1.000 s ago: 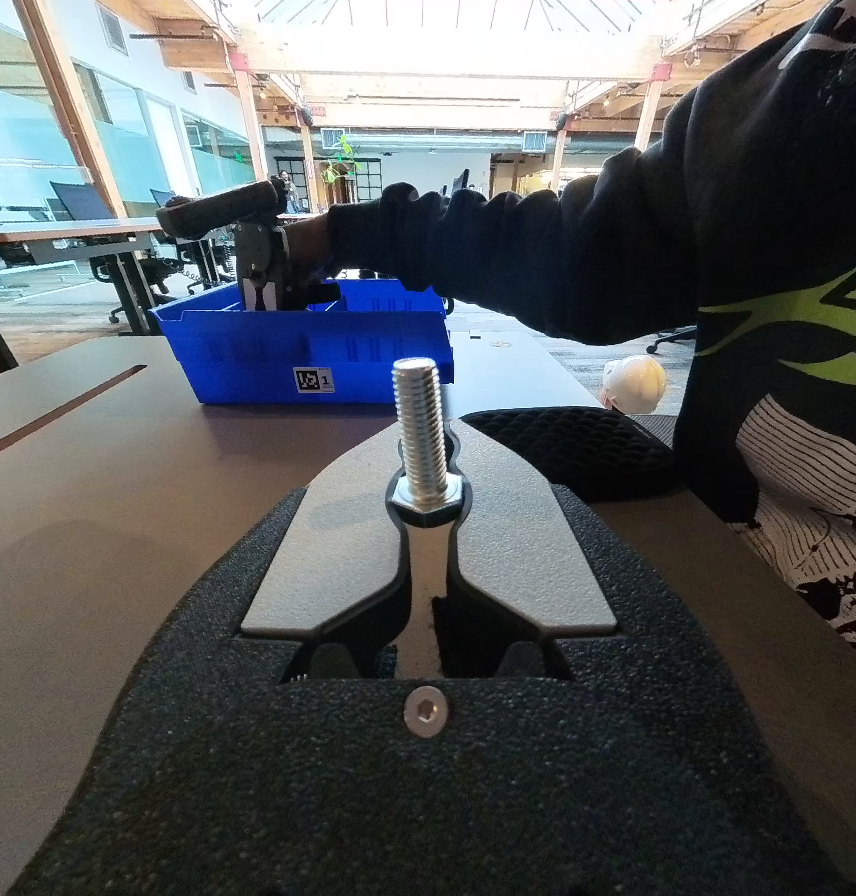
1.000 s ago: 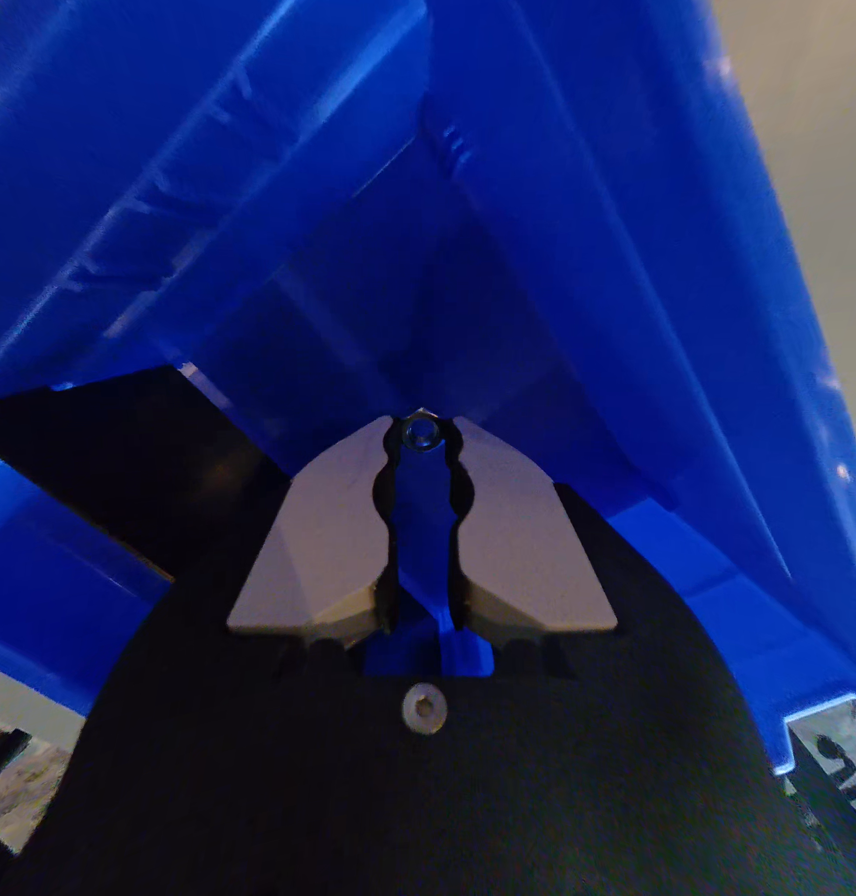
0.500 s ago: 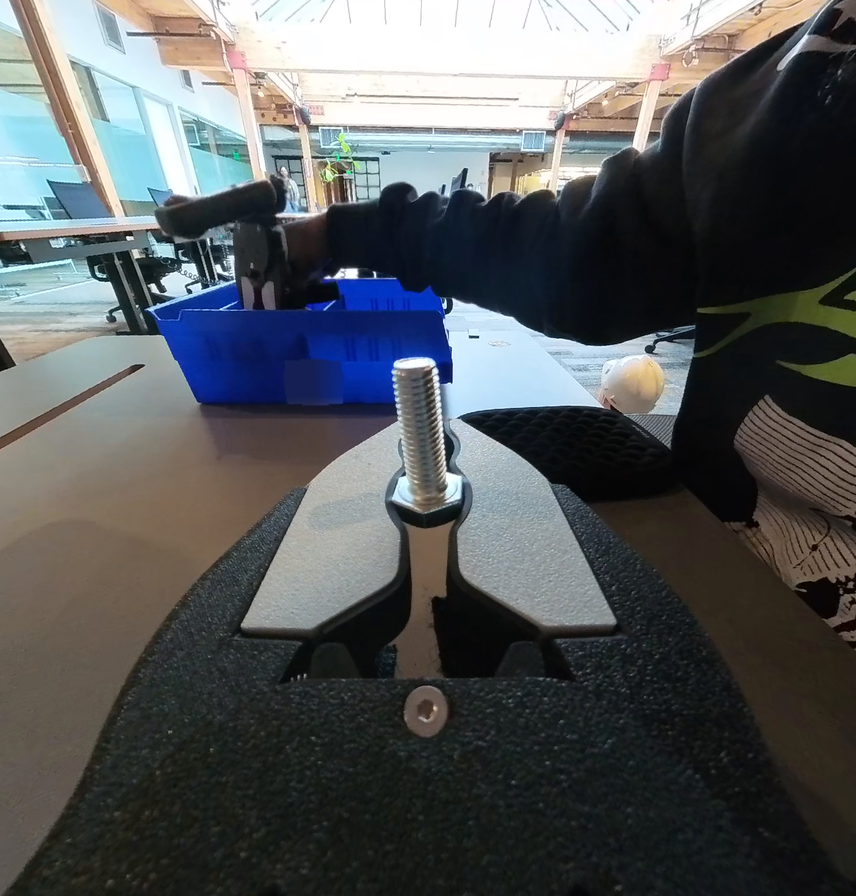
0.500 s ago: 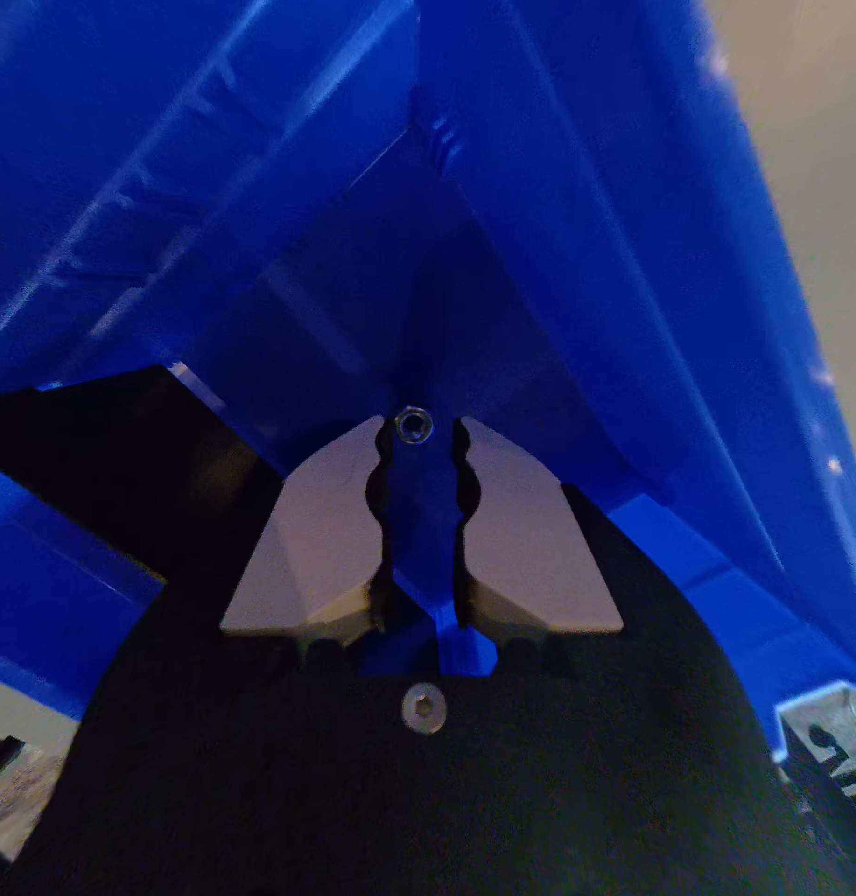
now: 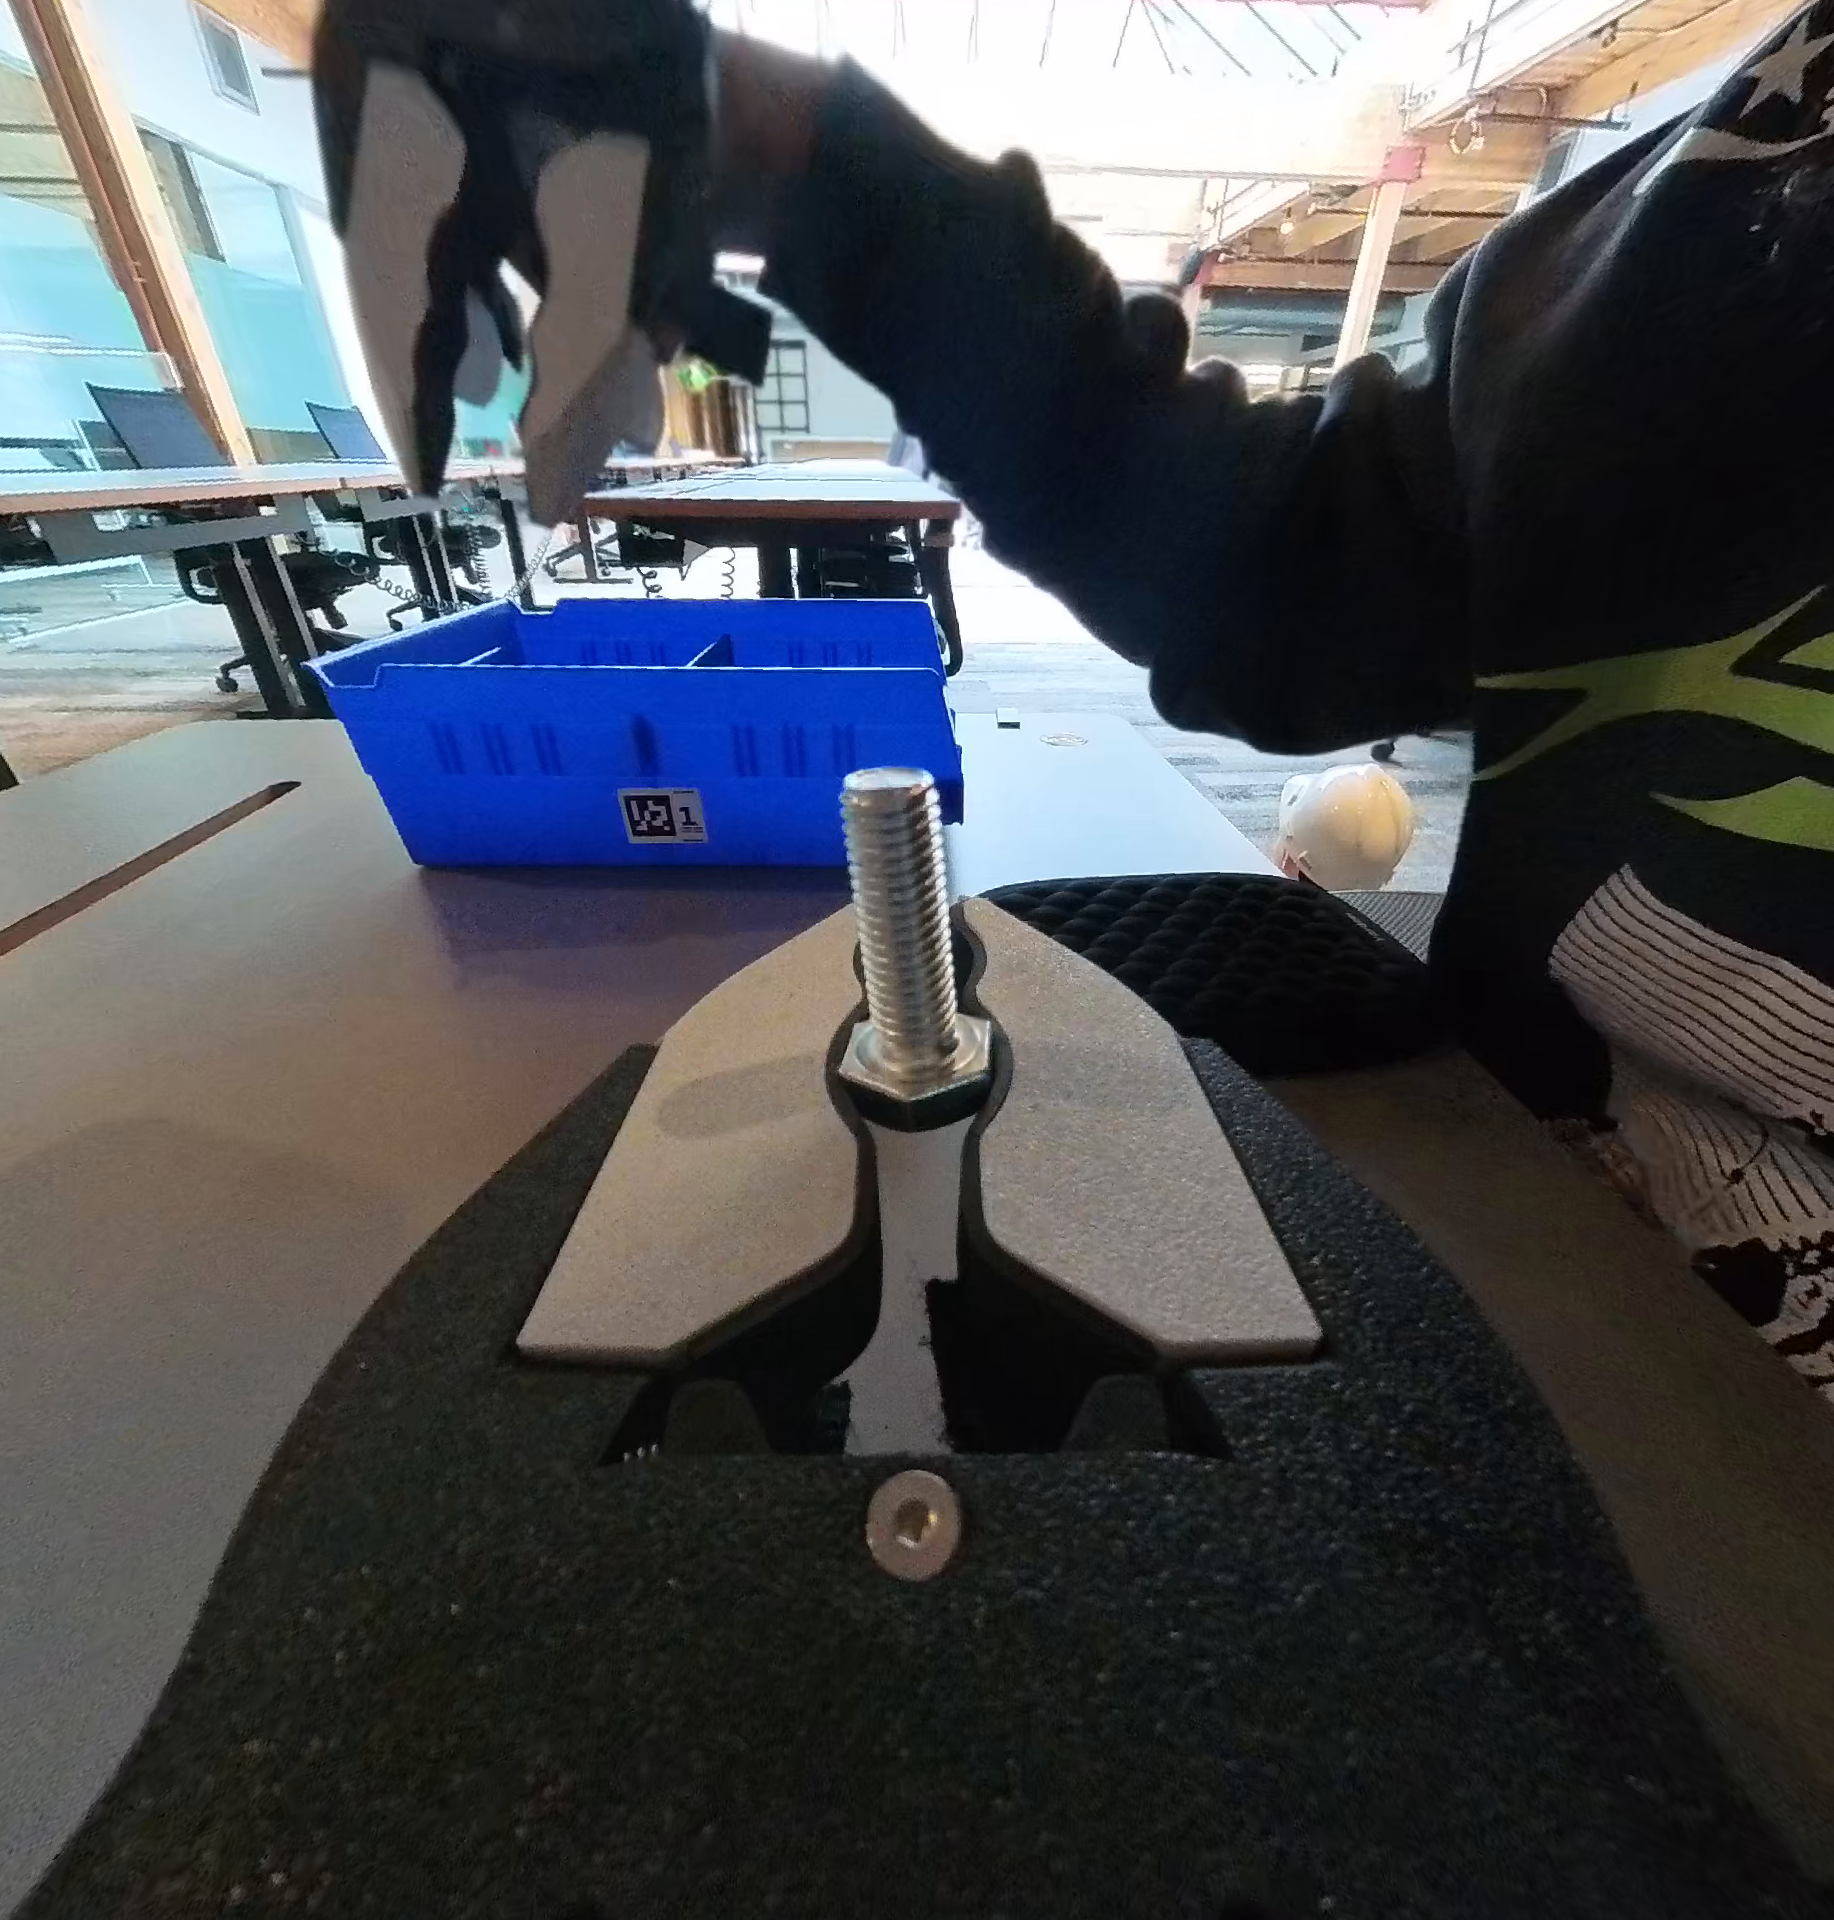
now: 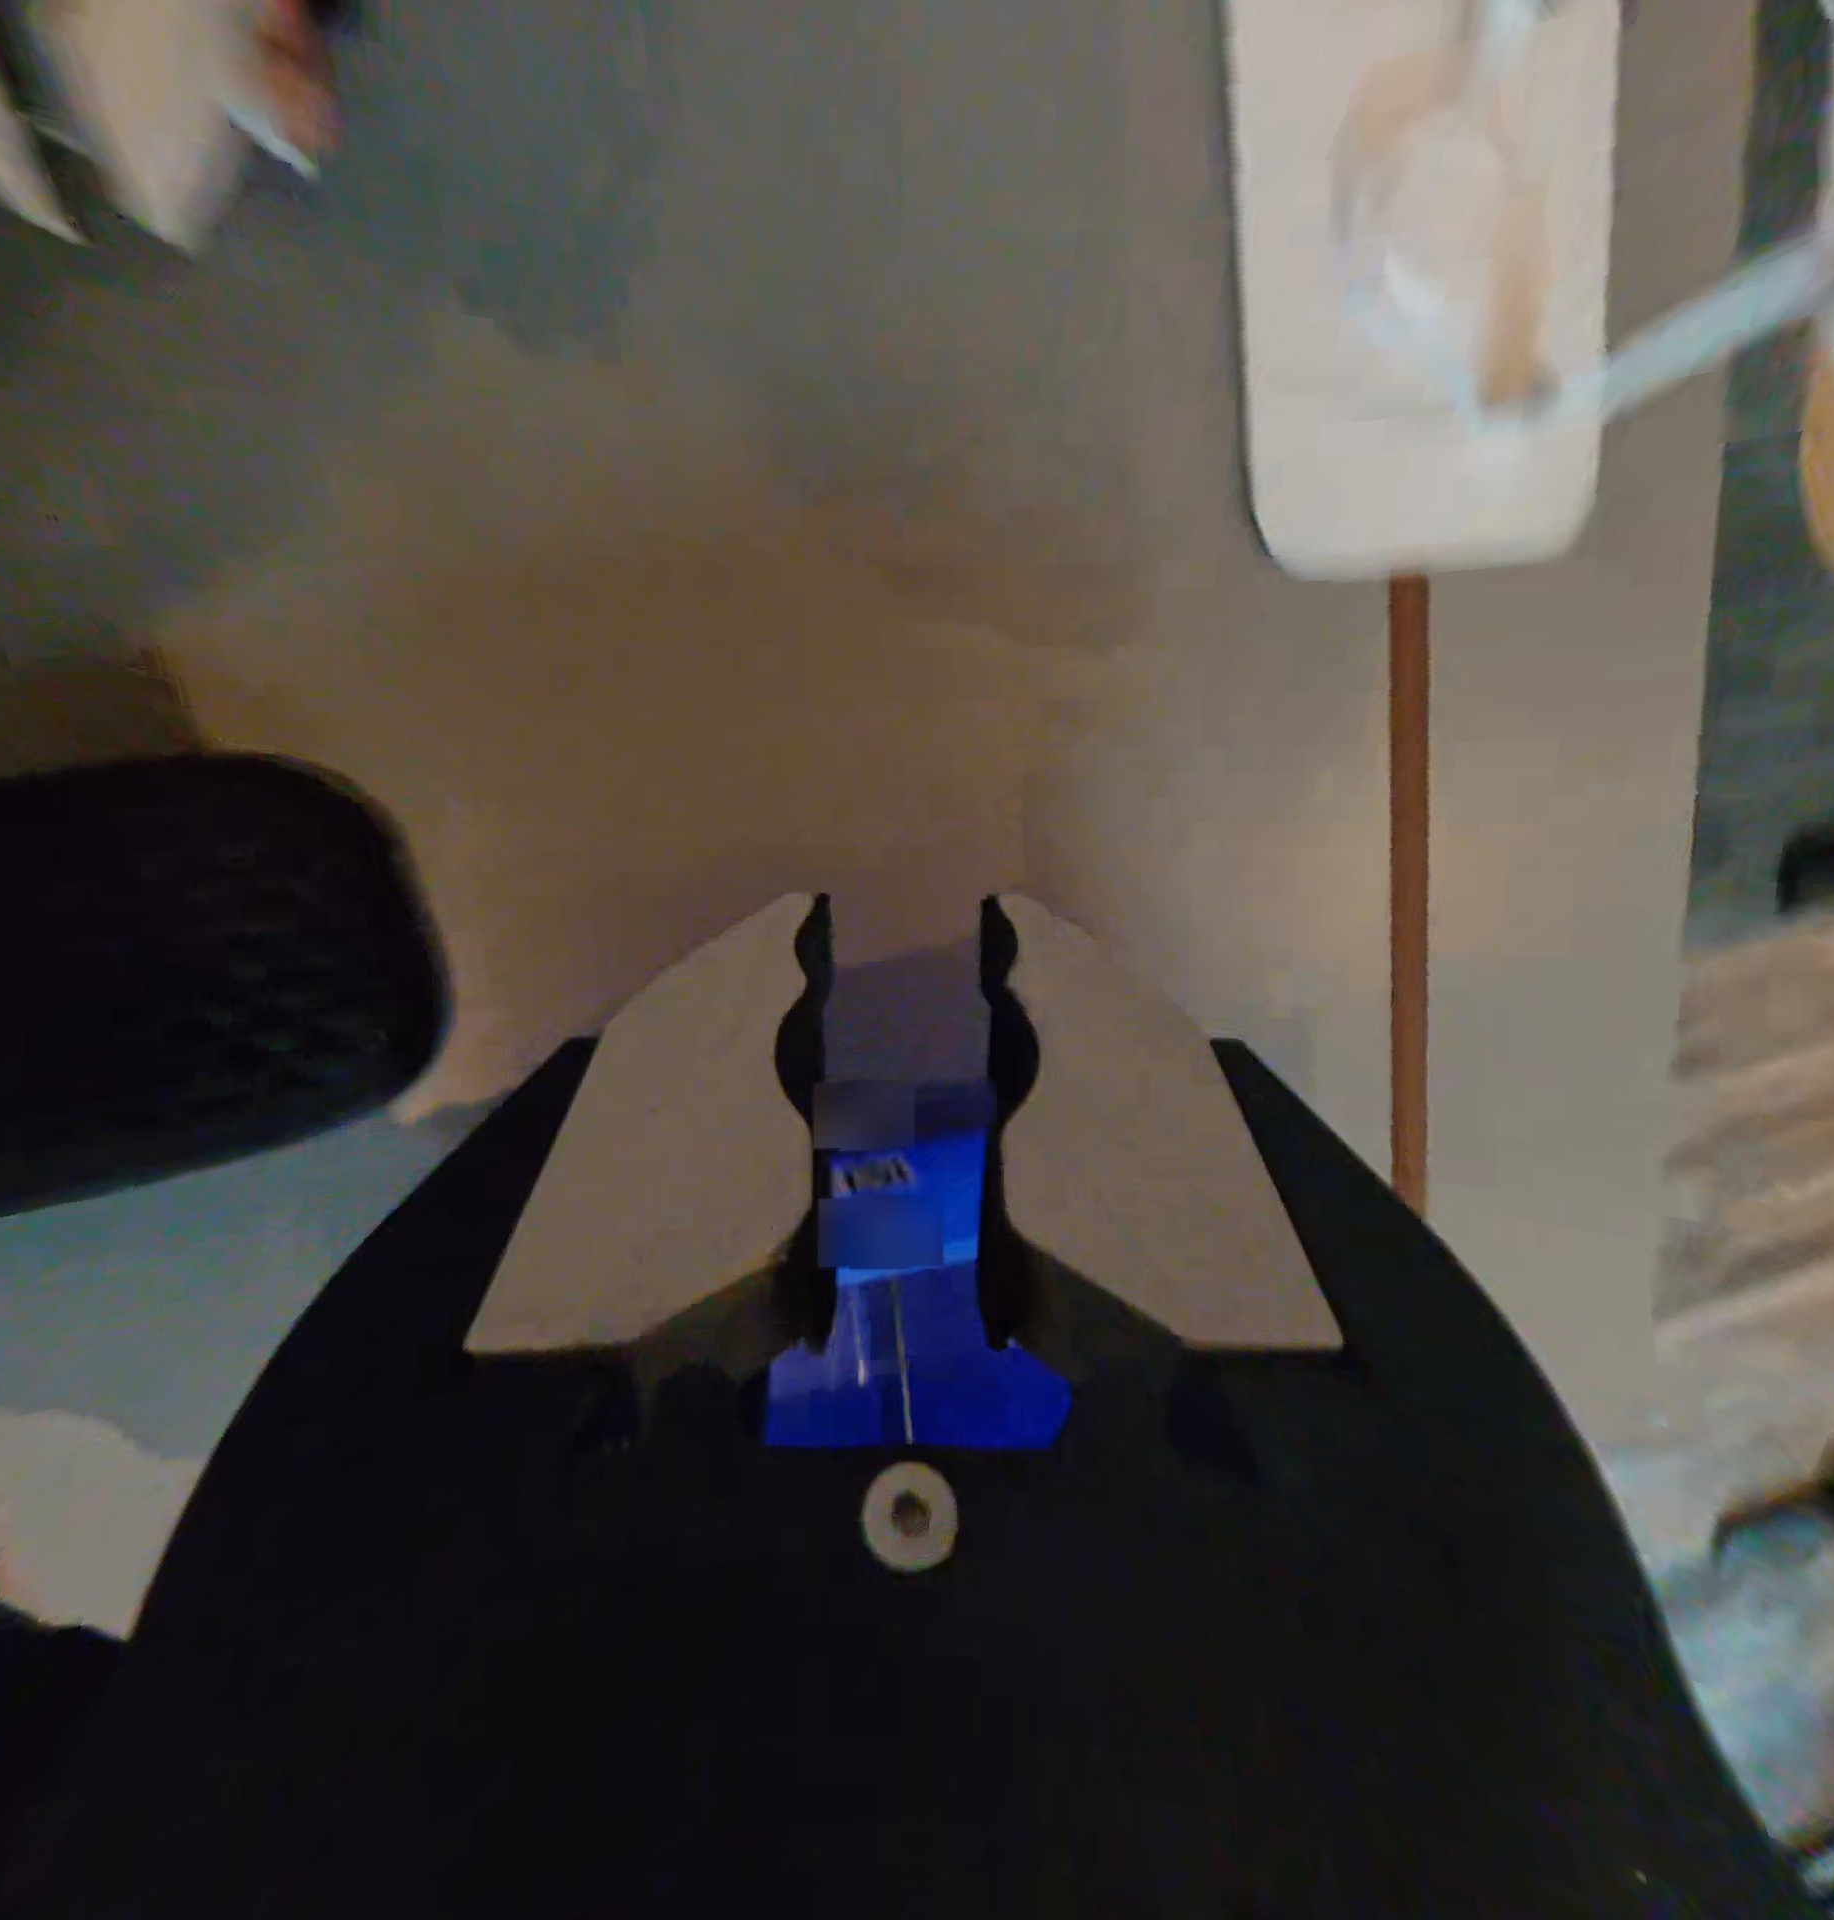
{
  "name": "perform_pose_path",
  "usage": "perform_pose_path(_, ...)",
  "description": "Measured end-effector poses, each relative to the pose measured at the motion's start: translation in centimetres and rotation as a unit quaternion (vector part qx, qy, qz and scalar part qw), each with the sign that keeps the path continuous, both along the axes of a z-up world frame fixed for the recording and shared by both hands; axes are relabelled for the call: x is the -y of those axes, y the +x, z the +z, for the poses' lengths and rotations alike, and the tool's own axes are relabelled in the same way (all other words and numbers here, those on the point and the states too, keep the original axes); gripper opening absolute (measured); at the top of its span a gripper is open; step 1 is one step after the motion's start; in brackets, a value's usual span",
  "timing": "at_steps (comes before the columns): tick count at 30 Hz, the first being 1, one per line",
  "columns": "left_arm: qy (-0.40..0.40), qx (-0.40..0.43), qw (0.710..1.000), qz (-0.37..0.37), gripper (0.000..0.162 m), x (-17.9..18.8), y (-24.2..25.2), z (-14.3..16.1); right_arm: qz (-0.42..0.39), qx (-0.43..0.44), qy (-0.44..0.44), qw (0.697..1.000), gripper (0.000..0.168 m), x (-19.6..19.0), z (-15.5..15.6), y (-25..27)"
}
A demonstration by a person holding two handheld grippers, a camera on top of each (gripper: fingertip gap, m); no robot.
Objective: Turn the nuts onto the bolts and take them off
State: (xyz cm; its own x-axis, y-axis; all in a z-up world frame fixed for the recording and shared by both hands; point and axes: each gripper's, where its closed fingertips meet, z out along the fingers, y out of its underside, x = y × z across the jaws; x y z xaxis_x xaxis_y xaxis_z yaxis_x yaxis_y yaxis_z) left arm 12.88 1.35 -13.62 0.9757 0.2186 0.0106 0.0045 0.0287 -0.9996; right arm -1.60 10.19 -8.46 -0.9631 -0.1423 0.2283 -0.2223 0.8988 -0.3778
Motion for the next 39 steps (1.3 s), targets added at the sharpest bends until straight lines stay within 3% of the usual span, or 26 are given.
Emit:
perform_pose_path(6, -0.001, -0.002, 1.000, -0.004, 0.010, -0.1, 0.1, 0.1, 0.197, 0.003, -0.009, 0.980, 0.026, 8.5, 1.0, 10.1)
perform_pose_path(12, -0.003, -0.003, 1.000, -0.005, 0.010, -0.1, 0.2, 0.0, 0.292, 0.006, 0.004, 0.957, 0.023, 12.8, -0.3, 15.0)
perform_pose_path(30, -0.002, -0.003, 1.000, -0.003, 0.011, 0.0, 0.2, 0.1, 0.325, 0.019, 0.018, 0.945, 0.009, 15.0, -2.0, 15.9)
perform_pose_path(35, -0.010, 0.002, 1.000, 0.012, 0.035, 0.0, -0.4, -0.1, 0.311, 0.012, 0.015, 0.950, 0.009, 14.5, -1.5, 15.5)
perform_pose_path(39, -0.014, -0.001, 1.000, 0.016, 0.038, -0.1, -0.4, -0.2, 0.281, 0.003, 0.018, 0.960, 0.009, 12.9, -0.7, 14.4)
